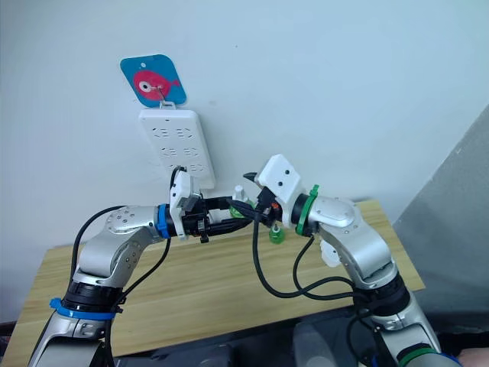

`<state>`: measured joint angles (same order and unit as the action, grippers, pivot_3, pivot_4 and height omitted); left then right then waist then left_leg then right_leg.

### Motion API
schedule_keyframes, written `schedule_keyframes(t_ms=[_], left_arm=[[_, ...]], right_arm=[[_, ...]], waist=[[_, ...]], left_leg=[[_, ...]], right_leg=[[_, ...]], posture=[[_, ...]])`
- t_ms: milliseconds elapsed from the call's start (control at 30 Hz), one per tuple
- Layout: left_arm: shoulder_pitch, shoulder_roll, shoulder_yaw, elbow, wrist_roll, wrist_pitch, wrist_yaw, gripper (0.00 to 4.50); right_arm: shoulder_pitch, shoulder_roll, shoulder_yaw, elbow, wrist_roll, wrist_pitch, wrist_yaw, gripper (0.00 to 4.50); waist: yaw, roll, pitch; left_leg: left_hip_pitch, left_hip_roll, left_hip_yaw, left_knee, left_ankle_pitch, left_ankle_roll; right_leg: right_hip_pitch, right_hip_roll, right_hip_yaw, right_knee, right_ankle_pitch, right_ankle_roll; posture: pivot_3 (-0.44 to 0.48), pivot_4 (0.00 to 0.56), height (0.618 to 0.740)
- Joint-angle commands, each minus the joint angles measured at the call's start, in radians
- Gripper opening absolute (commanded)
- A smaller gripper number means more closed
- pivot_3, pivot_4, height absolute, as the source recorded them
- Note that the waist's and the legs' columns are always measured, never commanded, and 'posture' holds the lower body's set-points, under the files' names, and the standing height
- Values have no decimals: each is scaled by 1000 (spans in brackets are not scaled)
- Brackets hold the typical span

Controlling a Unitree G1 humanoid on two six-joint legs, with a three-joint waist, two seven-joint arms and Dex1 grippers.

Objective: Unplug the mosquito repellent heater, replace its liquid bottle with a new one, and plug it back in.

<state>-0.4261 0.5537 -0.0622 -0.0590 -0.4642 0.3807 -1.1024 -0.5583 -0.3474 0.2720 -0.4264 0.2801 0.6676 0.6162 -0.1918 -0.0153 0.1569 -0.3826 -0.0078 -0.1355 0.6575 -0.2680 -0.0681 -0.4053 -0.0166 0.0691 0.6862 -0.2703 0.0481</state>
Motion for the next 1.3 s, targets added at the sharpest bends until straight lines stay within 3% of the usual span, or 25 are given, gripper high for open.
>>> schedule_keyframes(t_ms=[33, 233, 333, 633, 833, 1300], left_arm=[[-18, 9, 20, -16, -8, -25, -15, 2318], [-17, 15, 22, -1, -4, -37, -23, 2317], [-20, 14, 21, 8, -2, -45, -26, 2317], [-23, -10, 14, -2, -9, -52, -17, 2317], [-27, -30, 13, -16, -14, -46, -4, 2317], [-21, -39, 14, -6, -13, -57, 10, 2317]], right_arm=[[7, -58, -82, -55, 51, 30, 36, 3089], [29, -192, -132, -143, 198, 105, 178, 3089], [22, -200, -134, -154, 224, 118, 170, 3089], [-59, 20, -3, -29, 81, 54, -37, 3089], [-68, 82, 22, 37, 23, 14, -77, 3089], [-2, -86, -110, -38, 126, 85, 35, 3089]], waist=[[0, 0, 0], [1, 0, 0], [-1, 0, 0], [-1, 0, 0], [-2, 0, -1], [-2, 0, -1]], left_leg=[[0, 0, 0, 0, 0, 0], [0, 0, 1, 0, 0, 0], [0, 0, 0, 0, 0, 0], [-1, 0, 0, 0, 0, 0], [-1, 0, 0, 0, 0, 0], [-1, 0, 0, 0, 0, 0]], right_leg=[[0, 0, 0, 0, 0, 0], [0, 0, 0, -1, 0, 0], [0, 0, 0, -1, 0, 0], [0, 0, 0, -2, 0, 0], [0, -1, 0, -2, 0, 0], [0, -1, 0, -3, 0, 0]], posture=[[-189, 114, 740], [-194, 113, 740], [-196, 109, 740], [-198, 99, 740], [-192, 96, 740], [-197, 100, 740]])
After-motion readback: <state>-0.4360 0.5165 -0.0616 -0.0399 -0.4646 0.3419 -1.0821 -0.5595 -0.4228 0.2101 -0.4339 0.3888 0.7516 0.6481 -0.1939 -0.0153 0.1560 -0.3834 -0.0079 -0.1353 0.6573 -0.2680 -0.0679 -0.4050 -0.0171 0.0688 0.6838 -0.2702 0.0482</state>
